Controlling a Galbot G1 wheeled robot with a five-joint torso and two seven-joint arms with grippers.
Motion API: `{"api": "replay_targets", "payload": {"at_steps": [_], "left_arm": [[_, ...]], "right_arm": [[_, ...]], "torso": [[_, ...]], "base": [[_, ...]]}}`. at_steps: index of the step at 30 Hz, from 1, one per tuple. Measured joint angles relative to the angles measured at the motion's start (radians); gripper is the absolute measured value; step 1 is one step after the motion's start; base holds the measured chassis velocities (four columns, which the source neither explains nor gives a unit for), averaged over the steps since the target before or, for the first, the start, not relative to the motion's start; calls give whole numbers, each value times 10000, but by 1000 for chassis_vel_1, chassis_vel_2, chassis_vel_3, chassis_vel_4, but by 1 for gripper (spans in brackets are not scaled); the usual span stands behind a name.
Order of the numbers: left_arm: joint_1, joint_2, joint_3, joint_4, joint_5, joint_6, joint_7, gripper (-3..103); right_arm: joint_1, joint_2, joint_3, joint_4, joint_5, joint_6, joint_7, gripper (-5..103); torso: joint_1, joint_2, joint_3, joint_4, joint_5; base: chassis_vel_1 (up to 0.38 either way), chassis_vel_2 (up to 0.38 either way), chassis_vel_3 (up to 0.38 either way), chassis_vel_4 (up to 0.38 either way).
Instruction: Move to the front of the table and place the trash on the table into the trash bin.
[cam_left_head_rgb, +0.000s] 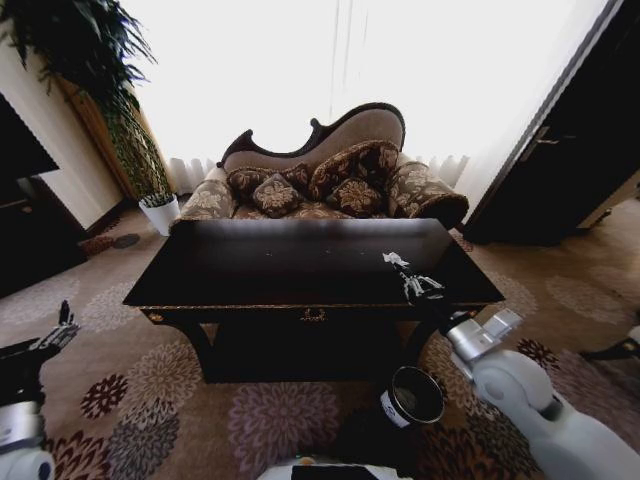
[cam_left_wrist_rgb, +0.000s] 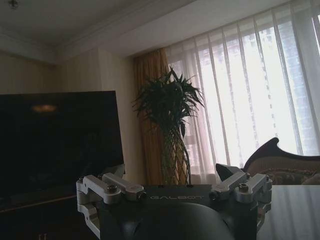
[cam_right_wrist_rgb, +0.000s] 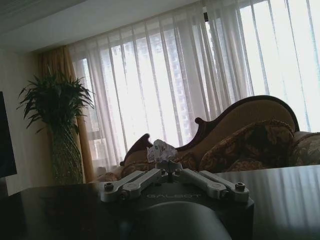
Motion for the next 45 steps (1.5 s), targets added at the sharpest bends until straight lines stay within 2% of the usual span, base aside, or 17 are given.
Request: {"api": "replay_targets", "payload": {"at_steps": [2,4,7,9,12,15,16,19,21,25,26,30,32,35,37,41,45], "left_arm": [[4,1,-3,-1,-2,-6,0,100],[20,-2,-6,-7,-5,-21,1,100],[12,-12,-1,-8,-5,-22,2,100],[-11,-24,10,13,40,-47,3,100],[-13,-25,24,45,83,-90,5,100],[-14,-22,37,47,88,-104,8,100],[-14,-22,37,47,88,-104,8,100],[16,17,32,57,87,-104,11,100],[21,26,27,64,84,-104,10,100],[14,144,-43,151,24,-105,10,100],[14,144,-43,151,24,-105,10,100],[-22,151,19,190,42,-102,10,100],[-22,143,31,191,48,-100,10,100],[11,126,39,179,69,-96,10,100],[19,129,26,179,68,-96,11,100],[96,176,-163,178,-13,-96,10,100],[141,129,-193,160,-19,-106,10,100]], "right_arm": [[-116,167,178,-31,-71,78,-109,0],[-609,622,749,-78,-264,476,-573,0],[-924,844,1026,-69,-306,749,-734,0],[-1337,1245,1333,-26,-361,1151,-959,0],[-1516,1501,1403,-89,-565,1529,-1129,0],[-1733,1886,1363,-565,-1121,2318,-1512,0],[-1733,1886,1363,-565,-1121,2318,-1512,0],[-1820,2083,1328,-1495,-1792,3131,-1840,0],[-1820,2090,1340,-1645,-1885,3236,-1904,0],[-1577,2066,1439,-3807,-3134,4519,-2436,0],[-1577,2066,1439,-3807,-3134,4519,-2436,0],[-1204,2188,677,-5615,-3789,5234,-2367,0],[-1154,2230,528,-5823,-3858,5267,-2309,0],[-739,2520,-292,-6865,-4401,5323,-1970,0],[-682,2542,-353,-6977,-4499,5339,-1953,0],[149,2580,-1105,-8503,-5853,5510,-1713,0],[782,2469,-1641,-9710,-6623,5605,-1593,0]], "torso": [[0,0,0,1,0],[0,-1,1,1,0],[0,-1,1,0,-2],[0,0,0,0,-2],[0,0,0,0,-3],[0,0,1,0,-3],[0,0,1,0,-3],[0,-1,1,1,0],[0,-1,1,1,-1],[0,-1,1,0,0],[0,-1,1,0,0],[0,-2,1,0,1],[1,-2,1,0,0],[0,-2,1,0,0],[0,-1,1,0,-2],[0,-1,1,1,-2],[1,-2,1,3,-2]], "base": [[0,0,0,0],[0,0,0,0],[0,0,0,0],[0,0,0,0],[0,0,0,0],[0,0,0,0],[0,0,0,0],[0,0,0,0],[0,0,0,0],[0,0,0,0],[0,0,0,0],[0,0,0,0],[0,0,0,0],[0,0,0,0],[0,0,0,0],[0,0,0,0],[0,0,0,0]]}}
